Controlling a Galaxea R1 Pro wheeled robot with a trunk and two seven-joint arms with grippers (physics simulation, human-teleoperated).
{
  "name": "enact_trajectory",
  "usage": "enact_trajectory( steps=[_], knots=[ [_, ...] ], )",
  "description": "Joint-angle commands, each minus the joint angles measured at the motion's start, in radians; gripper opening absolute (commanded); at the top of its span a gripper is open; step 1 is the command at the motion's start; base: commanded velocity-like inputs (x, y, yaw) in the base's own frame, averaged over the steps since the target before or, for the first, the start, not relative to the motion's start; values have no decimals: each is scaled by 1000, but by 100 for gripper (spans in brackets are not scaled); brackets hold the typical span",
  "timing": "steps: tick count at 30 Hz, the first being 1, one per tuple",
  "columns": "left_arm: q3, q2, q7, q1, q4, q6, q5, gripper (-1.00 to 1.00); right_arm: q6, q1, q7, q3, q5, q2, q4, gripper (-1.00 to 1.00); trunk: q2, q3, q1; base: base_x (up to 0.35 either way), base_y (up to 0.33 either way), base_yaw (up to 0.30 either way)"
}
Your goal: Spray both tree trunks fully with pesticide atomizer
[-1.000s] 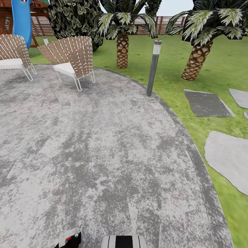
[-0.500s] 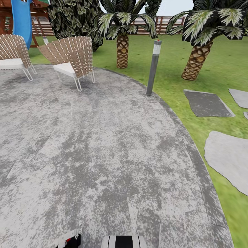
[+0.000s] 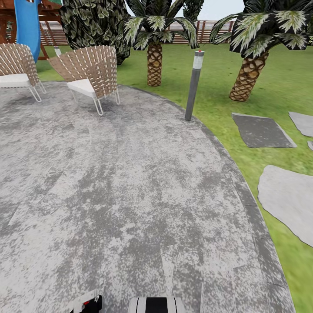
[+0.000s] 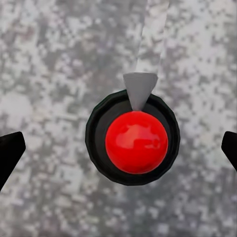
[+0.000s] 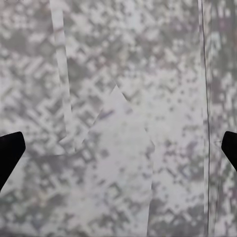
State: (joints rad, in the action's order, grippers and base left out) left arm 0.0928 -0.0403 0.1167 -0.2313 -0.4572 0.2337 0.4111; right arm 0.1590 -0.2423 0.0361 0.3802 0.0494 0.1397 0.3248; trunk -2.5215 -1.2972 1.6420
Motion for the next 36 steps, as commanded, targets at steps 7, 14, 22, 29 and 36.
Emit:
enact_trajectory(
  steps=[7,14,22,29,36],
  knots=[
    [8,-1,8,0,0,4,6,100,4,-1,4,3,6,0,-1,100,0,-1,0,0,0,0],
    [8,-1,8,-1,0,4,5,100,4,0,4,2,6,0,-1,100,0,-1,0,0,0,0],
    [8,-1,8,-1,0,3,5,100,4,0,4,2,6,0,-1,100,0,-1,0,4,0,0],
    [8,-1,7,-1,0,4,5,100,4,0,4,3,7,0,-1,100,0,-1,0,3,0,0],
    [8,-1,6,-2,0,4,5,100,4,0,4,3,7,0,-1,100,0,-1,0,4,-1,0]
  ],
)
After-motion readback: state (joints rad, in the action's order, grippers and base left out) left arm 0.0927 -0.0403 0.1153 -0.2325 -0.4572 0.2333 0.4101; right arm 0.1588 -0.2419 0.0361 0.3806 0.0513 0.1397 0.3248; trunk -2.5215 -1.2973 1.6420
